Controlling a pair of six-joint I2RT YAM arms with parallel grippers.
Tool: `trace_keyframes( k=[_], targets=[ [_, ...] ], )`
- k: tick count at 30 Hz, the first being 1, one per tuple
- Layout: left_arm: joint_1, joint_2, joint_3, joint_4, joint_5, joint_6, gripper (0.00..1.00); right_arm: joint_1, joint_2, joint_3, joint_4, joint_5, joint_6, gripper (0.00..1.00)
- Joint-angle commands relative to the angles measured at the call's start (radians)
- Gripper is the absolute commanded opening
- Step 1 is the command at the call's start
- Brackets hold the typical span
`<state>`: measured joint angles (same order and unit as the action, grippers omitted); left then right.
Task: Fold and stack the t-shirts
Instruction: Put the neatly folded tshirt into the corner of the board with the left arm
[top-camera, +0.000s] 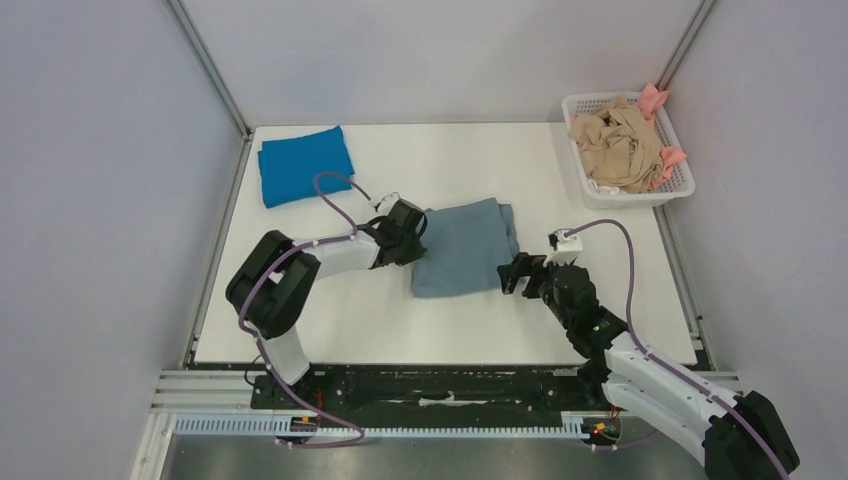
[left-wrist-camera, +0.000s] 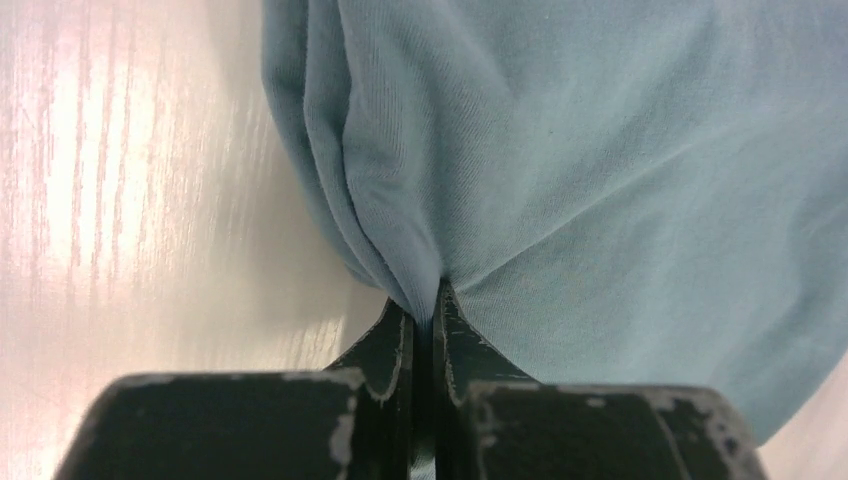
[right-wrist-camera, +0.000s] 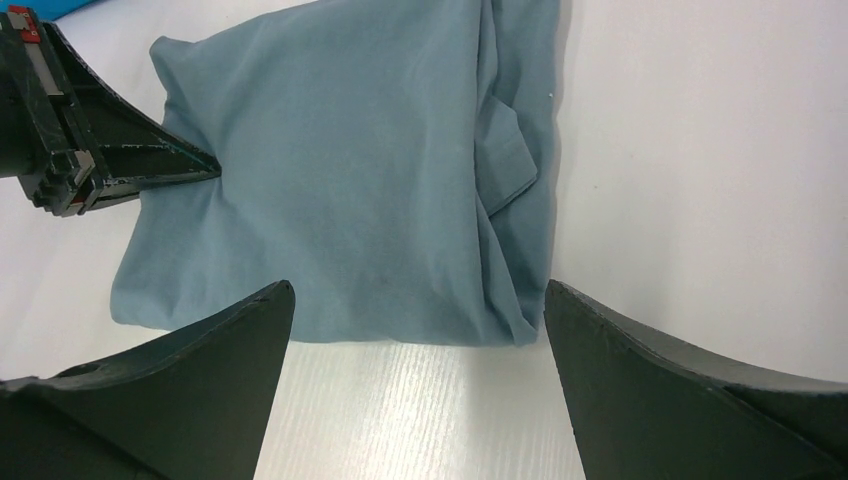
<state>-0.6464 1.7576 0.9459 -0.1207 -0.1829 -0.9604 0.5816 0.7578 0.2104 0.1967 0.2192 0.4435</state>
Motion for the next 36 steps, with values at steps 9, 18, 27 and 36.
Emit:
trace_keyframes(
  k=[9, 18, 27, 36],
  targets=[
    [0.005, 0.084, 0.279, -0.329, -0.426, 0.406, 0.02, 0.003, -0.025, 0.023, -0.039, 0.118, -0.074, 0.98],
    [0.125, 0.222, 0.551, -0.266, -0.427, 0.675, 0.02, 0.003, -0.011, 0.034, -0.051, 0.156, -0.113, 0.98],
    [0.267, 0.402, 0.922, -0.358, -0.502, 0.733, 0.02, 0.001, 0.007, 0.034, -0.038, 0.213, -0.149, 0.98],
    [0.365, 0.505, 1.219, -0.477, -0.549, 0.697, 0.02, 0.002, 0.072, 0.047, -0.028, 0.231, -0.167, 0.98]
  ],
)
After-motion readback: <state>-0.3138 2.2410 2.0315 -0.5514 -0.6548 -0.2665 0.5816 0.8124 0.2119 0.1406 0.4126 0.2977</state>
